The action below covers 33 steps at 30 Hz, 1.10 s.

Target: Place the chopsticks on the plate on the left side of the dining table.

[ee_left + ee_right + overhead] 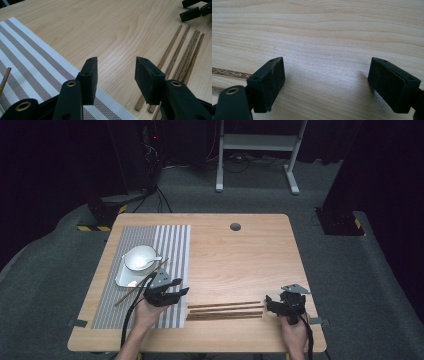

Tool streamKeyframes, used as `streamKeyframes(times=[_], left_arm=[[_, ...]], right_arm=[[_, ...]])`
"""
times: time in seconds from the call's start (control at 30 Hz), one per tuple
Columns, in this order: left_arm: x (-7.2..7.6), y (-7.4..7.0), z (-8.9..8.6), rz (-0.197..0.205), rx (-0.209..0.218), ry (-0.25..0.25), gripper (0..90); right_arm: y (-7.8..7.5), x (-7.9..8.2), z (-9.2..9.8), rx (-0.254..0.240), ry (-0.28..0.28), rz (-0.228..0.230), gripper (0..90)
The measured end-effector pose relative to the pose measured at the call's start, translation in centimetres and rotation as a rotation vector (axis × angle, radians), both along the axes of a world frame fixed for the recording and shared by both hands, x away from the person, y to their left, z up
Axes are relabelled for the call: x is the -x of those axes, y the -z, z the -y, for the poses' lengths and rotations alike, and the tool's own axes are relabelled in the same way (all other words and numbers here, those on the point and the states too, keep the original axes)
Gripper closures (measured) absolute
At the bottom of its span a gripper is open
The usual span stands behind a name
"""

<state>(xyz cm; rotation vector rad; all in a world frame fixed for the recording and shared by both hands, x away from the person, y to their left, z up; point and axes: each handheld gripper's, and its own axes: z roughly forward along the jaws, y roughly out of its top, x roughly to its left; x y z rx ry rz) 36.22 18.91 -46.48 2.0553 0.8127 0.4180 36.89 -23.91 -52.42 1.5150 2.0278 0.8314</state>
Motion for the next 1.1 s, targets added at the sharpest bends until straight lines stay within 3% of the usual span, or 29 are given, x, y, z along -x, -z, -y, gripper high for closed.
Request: streamKeyframes(times=[0.6, 1.1], left_arm=[[-0.2, 0.2, 1.6, -0.003, 0.031, 0.028, 52.6], [-0.1, 0.6, 2.6, -0.020, 0.031, 0.066, 52.0]], right_arm=[[0.0, 0.0, 0.0, 0.000, 0.000, 0.000, 13.8], [0.0, 0.0, 0.0, 0.001, -0.001, 0.001, 13.7]])
